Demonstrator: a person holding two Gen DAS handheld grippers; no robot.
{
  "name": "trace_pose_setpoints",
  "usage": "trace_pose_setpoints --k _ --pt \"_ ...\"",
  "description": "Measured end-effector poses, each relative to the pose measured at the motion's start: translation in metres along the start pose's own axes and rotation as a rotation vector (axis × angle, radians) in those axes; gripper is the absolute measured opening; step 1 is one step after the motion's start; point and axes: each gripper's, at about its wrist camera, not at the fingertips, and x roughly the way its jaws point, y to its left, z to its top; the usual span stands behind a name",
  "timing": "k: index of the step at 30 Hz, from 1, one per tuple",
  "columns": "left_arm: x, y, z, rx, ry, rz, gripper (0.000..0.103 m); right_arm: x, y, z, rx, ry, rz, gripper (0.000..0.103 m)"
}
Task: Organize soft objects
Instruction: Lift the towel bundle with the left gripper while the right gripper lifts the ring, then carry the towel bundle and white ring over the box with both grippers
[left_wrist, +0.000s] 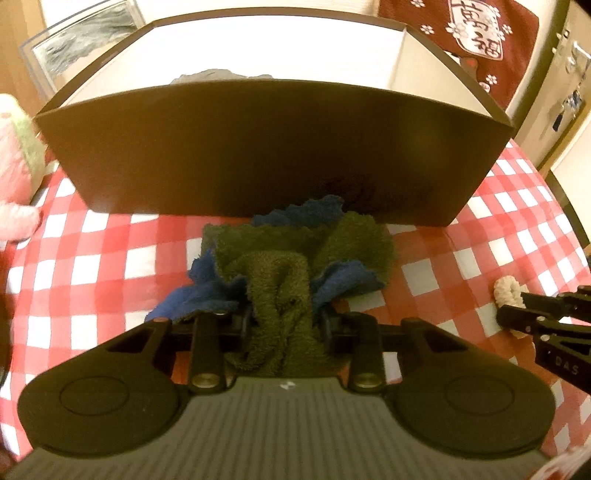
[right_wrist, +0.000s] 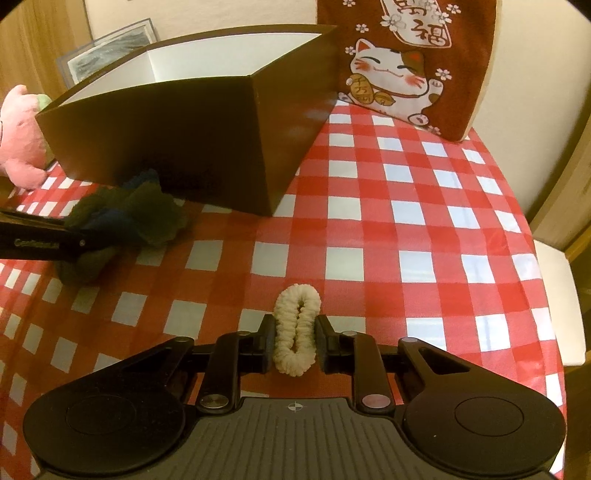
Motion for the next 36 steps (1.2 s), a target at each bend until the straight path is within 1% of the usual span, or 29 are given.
trace_pose_setpoints --k 7,13,17,27,36 --pt "-0.022 0.014 -0.009 -0.039 -0.017 0.006 0.031 -0.006 0.003 -0.003 -0.001 0.003 0.027 0.022" --pt "-0.04 0.023 -0.014 -0.059 -0.029 0.011 0.031 -0.017 0.011 -0.003 -0.013 -0.01 0.051 0.021" --pt "-0.054 0.031 -0.018 -0.09 -0.036 0.006 0.031 -0.027 0.016 -0.002 -0.013 -0.024 0.071 0.021" --pt "-0.109 0.051 -0.021 -0.137 -0.136 0.007 0.03 -0.061 0.038 0.009 -0.026 -0.087 0.132 0.021" --pt "-0.155 0.061 -0.008 -0.14 -0.257 0.015 0.031 -0.087 0.054 0.028 -0.037 -0.156 0.19 0.021"
